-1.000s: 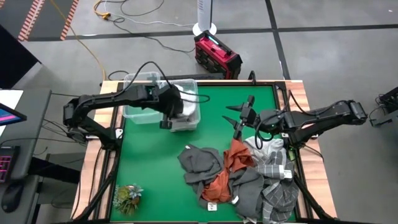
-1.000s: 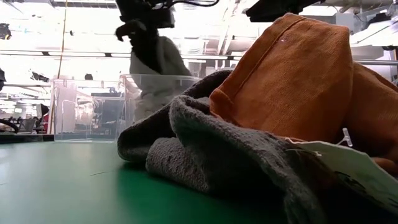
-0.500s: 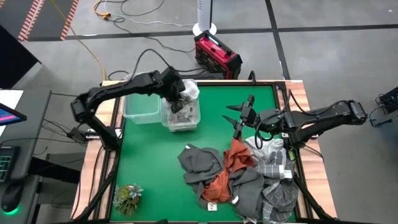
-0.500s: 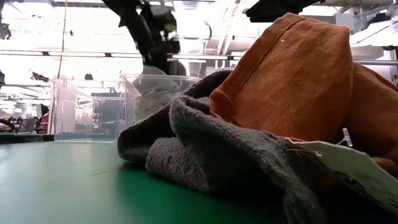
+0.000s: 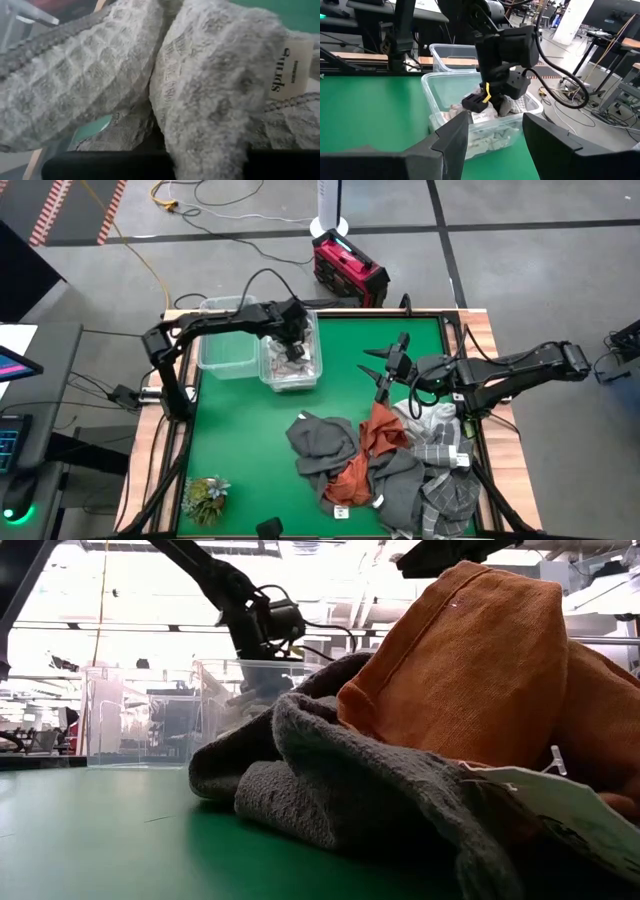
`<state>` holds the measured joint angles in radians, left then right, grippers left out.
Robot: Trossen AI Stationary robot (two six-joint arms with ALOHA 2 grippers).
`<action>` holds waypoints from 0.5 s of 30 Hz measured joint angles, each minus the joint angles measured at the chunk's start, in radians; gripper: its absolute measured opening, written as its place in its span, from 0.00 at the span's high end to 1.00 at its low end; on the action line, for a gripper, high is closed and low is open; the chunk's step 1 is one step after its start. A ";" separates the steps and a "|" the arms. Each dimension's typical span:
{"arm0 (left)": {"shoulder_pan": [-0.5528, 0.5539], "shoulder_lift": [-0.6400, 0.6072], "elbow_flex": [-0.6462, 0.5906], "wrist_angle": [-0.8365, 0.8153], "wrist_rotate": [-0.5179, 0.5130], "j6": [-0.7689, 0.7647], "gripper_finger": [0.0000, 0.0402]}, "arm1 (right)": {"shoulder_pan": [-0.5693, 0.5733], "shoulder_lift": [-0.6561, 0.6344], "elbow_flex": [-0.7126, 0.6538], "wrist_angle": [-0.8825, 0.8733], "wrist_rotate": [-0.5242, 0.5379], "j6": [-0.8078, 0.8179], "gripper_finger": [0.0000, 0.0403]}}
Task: Sort towels by color in basket
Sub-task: Put the light gray towel into the right transparent bin
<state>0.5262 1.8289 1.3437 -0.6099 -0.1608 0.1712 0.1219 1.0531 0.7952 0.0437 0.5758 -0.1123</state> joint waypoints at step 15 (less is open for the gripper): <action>-0.115 0.004 -0.003 0.020 -0.072 0.115 0.70 | 0.000 0.000 0.000 0.000 0.000 0.007 0.45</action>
<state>0.4108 1.8328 1.3407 -0.5896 -0.2323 0.2863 0.1219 1.0531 0.7952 0.0441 0.5755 -0.1055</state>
